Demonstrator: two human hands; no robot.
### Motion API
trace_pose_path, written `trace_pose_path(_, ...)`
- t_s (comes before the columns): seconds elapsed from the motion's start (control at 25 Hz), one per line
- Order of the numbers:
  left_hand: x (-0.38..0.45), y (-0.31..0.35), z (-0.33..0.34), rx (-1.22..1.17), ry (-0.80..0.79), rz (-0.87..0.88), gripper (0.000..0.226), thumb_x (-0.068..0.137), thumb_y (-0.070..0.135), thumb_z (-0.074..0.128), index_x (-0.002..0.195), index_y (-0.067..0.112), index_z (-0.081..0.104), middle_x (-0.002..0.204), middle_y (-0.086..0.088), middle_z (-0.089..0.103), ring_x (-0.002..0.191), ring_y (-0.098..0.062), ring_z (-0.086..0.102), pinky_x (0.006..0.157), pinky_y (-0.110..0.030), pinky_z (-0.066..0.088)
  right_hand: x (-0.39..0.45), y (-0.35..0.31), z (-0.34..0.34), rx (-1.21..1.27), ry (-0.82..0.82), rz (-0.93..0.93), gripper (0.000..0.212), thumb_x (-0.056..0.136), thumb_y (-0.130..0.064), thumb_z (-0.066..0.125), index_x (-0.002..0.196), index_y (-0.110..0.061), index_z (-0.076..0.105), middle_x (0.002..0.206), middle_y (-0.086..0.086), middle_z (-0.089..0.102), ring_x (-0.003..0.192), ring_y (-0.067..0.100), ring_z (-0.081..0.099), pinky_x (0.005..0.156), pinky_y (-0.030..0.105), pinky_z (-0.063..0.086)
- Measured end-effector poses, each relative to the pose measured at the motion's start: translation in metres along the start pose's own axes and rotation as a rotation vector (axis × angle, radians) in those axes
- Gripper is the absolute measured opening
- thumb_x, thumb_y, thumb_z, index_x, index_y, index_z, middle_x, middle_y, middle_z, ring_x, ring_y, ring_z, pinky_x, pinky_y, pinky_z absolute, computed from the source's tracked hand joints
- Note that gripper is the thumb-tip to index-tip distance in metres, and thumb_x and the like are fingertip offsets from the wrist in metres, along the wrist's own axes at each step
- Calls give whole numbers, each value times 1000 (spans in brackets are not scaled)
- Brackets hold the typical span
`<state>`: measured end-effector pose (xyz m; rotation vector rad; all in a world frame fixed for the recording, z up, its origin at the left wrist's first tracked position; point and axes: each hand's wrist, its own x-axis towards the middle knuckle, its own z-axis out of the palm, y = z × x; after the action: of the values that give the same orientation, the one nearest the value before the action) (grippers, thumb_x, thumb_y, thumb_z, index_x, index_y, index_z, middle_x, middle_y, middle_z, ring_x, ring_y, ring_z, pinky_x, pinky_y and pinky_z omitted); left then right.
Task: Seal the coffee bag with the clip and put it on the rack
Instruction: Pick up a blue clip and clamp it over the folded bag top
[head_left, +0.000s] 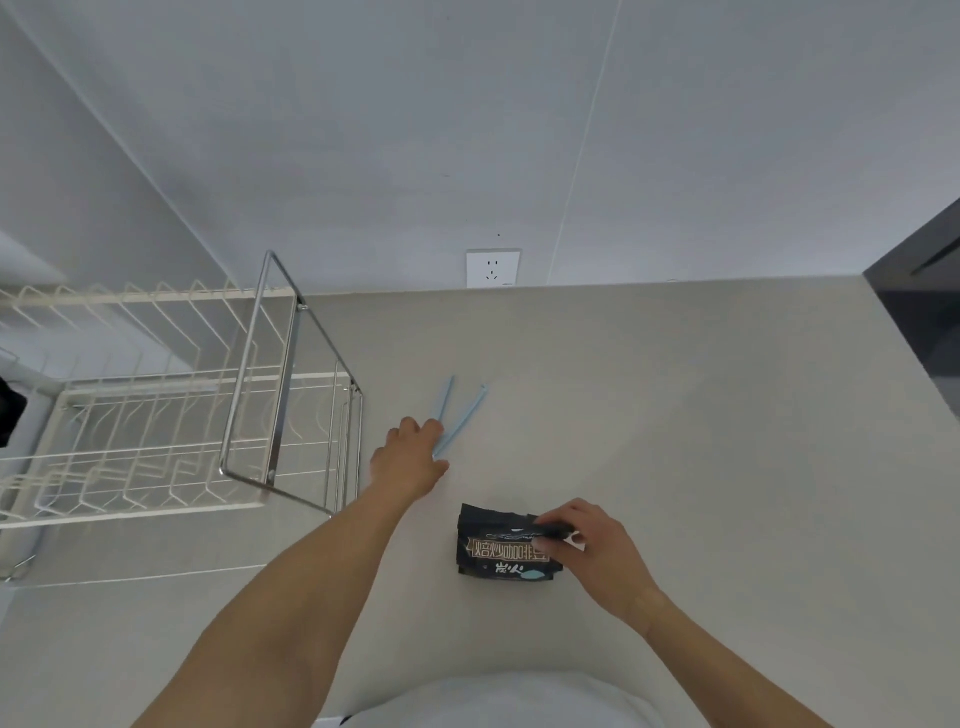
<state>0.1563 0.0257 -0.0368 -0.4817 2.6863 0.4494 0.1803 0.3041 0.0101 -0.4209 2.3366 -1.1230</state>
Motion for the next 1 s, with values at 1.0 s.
trace_pose_path(1.0,-152,-24,-41,-443,210,392,11,85,11,72,90,20,67,100,7,60,76,-10,62,69,-24,56,-6,6,-2,261,127,24,19,81,-18,76,80,-36,73,87,-10,73,76,1,65,65,6,48)
